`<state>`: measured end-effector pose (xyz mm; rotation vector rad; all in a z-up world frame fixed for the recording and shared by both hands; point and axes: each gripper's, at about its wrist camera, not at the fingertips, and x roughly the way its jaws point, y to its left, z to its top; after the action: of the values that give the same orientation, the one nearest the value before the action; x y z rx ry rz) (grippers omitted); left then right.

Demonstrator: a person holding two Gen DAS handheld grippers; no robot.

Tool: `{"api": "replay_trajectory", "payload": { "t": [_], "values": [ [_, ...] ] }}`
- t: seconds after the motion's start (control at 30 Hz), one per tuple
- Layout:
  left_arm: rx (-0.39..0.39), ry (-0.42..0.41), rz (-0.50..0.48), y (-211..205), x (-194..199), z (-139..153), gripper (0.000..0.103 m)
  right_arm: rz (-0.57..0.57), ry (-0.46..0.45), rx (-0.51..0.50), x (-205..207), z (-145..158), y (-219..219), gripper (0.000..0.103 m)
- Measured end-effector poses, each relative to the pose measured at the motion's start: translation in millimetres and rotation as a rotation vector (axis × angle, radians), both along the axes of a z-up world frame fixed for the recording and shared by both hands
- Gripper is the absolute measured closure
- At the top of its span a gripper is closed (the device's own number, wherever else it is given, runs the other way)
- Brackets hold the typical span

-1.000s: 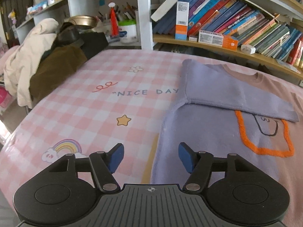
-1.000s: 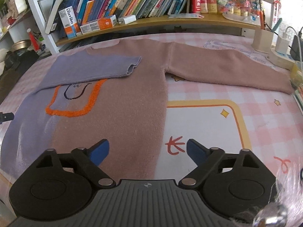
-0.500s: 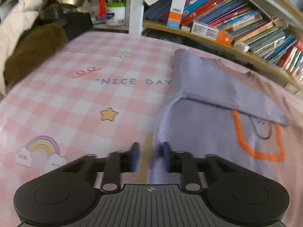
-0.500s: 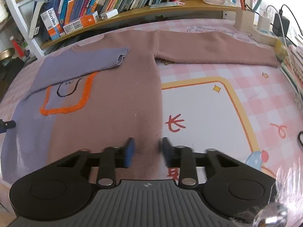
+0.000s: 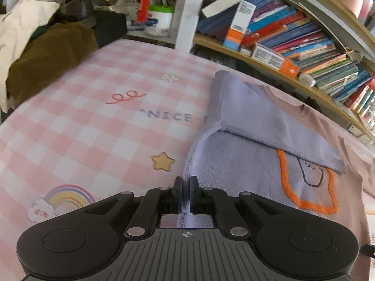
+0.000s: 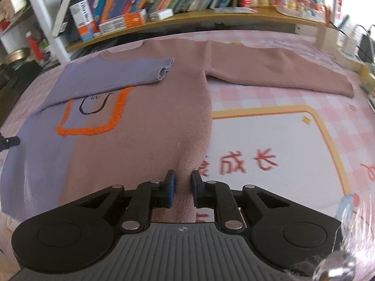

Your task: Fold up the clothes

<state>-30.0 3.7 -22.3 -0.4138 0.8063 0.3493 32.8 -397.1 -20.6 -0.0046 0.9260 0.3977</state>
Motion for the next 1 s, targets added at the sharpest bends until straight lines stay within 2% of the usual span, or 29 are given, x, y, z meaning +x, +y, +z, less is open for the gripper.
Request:
{"api": "replay_trajectory", "payload": {
  "t": [0.23,0.3,0.37,0.4,0.47,0.5,0.53,0.63,0.77,1.0],
  "values": [
    [0.02,0.022,0.003,14,1,-3,0.093,-0.021,0.0,-0.015,1,-1,13,0.089],
    [0.03,0.019,-0.006,14,-1,-1,0.093,-0.04,0.002,-0.019,-1,0,13,0.08],
    [0.047,0.016,-0.016,12,-5,3,0.092,-0.055,-0.003,-0.017,-4,2,13,0.058],
    [0.059,0.014,-0.022,11,-7,6,0.088,-0.061,-0.01,-0.014,-6,4,13,0.055],
    [0.084,0.013,-0.029,6,-11,11,0.071,-0.074,-0.033,-0.016,-10,7,13,0.044],
    [0.1,0.019,-0.03,2,-13,13,0.049,-0.081,-0.041,-0.017,-13,9,13,0.04],
    [0.117,0.025,-0.032,-2,-15,15,0.031,-0.088,-0.047,-0.017,-14,10,13,0.034],
    [0.175,0.008,-0.056,-17,-24,21,0.027,-0.111,-0.06,-0.021,-21,13,16,0.022],
    [0.195,-0.001,-0.095,-32,-35,25,0.021,-0.134,-0.075,-0.043,-32,13,23,0.014],
    [0.232,-0.013,-0.172,-47,-55,24,0.015,-0.143,-0.081,-0.074,-59,12,31,0.011]
  ]
}}
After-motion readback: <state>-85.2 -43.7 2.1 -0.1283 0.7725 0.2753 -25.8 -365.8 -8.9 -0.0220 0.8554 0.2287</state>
